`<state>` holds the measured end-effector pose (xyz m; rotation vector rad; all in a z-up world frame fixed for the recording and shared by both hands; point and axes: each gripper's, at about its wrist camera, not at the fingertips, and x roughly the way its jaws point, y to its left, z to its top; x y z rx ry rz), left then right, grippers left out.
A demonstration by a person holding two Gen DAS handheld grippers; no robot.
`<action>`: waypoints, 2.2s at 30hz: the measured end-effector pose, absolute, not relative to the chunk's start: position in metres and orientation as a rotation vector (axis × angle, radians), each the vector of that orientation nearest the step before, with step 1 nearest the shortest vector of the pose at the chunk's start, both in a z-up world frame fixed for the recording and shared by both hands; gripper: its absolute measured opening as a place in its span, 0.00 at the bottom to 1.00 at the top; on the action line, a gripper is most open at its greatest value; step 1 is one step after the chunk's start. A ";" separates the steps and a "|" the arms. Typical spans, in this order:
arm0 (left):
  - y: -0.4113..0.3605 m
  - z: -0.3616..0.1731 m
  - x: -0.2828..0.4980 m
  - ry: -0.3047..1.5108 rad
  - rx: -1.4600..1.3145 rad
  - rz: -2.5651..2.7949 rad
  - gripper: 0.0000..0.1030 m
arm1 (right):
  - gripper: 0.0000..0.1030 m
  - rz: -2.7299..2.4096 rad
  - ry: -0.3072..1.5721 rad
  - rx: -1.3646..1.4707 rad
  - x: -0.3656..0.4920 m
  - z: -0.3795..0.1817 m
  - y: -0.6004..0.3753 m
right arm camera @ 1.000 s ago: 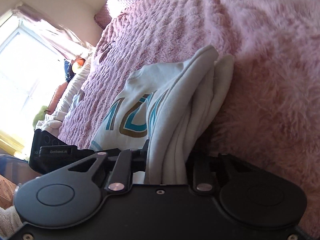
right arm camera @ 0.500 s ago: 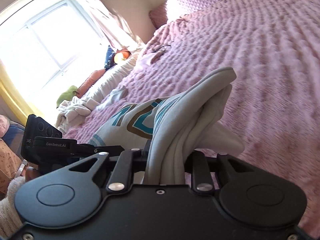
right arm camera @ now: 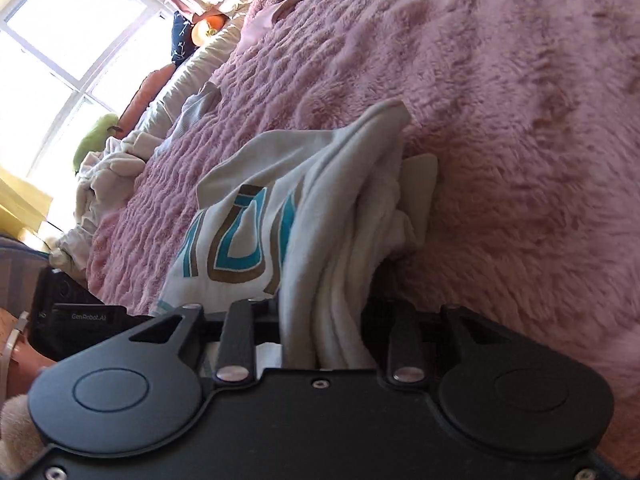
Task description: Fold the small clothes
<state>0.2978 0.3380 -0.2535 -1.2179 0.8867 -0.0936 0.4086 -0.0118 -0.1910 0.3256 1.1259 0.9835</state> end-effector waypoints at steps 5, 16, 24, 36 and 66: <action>0.346 -0.246 0.253 0.859 -1.210 -0.162 0.75 | 0.59 1.014 1.207 0.450 0.411 -0.186 -0.068; 0.293 -0.256 0.206 0.948 -1.218 -0.172 0.55 | 0.53 1.100 1.277 0.381 0.342 -0.192 -0.106; 0.292 -0.224 0.184 1.021 -1.280 -0.186 0.23 | 0.19 1.076 1.344 0.410 0.331 -0.148 -0.104; 0.289 -0.220 0.144 1.004 -1.072 -0.115 0.57 | 0.39 0.927 1.299 0.303 0.311 -0.166 -0.140; 0.235 -0.165 0.168 0.660 -0.766 0.059 0.71 | 0.38 0.875 0.748 -0.130 0.248 -0.113 -0.053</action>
